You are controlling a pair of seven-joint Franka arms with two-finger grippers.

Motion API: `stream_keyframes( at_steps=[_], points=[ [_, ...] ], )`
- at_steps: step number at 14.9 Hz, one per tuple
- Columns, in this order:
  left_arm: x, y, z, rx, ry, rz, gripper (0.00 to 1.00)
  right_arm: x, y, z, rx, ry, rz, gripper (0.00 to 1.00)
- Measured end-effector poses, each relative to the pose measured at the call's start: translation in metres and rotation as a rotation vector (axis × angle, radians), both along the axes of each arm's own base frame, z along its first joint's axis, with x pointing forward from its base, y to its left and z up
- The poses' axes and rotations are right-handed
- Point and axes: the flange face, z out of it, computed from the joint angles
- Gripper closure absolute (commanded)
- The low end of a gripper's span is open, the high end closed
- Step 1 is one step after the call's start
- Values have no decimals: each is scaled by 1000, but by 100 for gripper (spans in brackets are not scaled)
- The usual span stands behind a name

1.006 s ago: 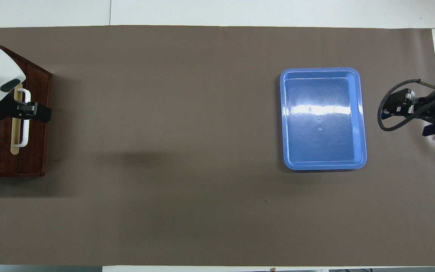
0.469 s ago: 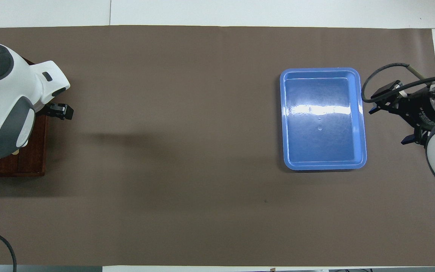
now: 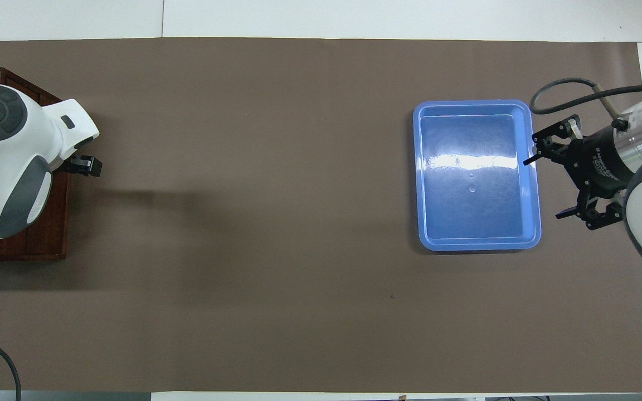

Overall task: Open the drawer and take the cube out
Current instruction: 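Pull the drawer open with the left gripper while the right gripper rises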

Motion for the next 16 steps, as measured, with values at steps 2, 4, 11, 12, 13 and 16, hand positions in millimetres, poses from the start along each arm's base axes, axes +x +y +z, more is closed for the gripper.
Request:
stream_keyframes(
  at_steps=[2, 4, 11, 12, 13, 16],
  points=[
    [1, 1, -8, 5, 4, -8, 0, 3, 4, -6, 26, 20, -55, 4],
    [3, 4, -14, 6, 5, -9, 0, 6, 8, -11, 51, 37, -115, 4],
    [9, 11, -25, -2, -8, -12, 0, 17, 38, -15, 90, 23, -267, 4],
    [9, 11, -27, 0, -8, -15, 0, 21, 41, -15, 113, 14, -279, 4],
    [10, 11, -27, 2, -8, -18, 0, 26, 43, -14, 136, -2, -289, 4],
    [11, 3, -28, -8, -36, -1, 0, 35, 59, -23, 199, -8, -295, 4]
  ],
)
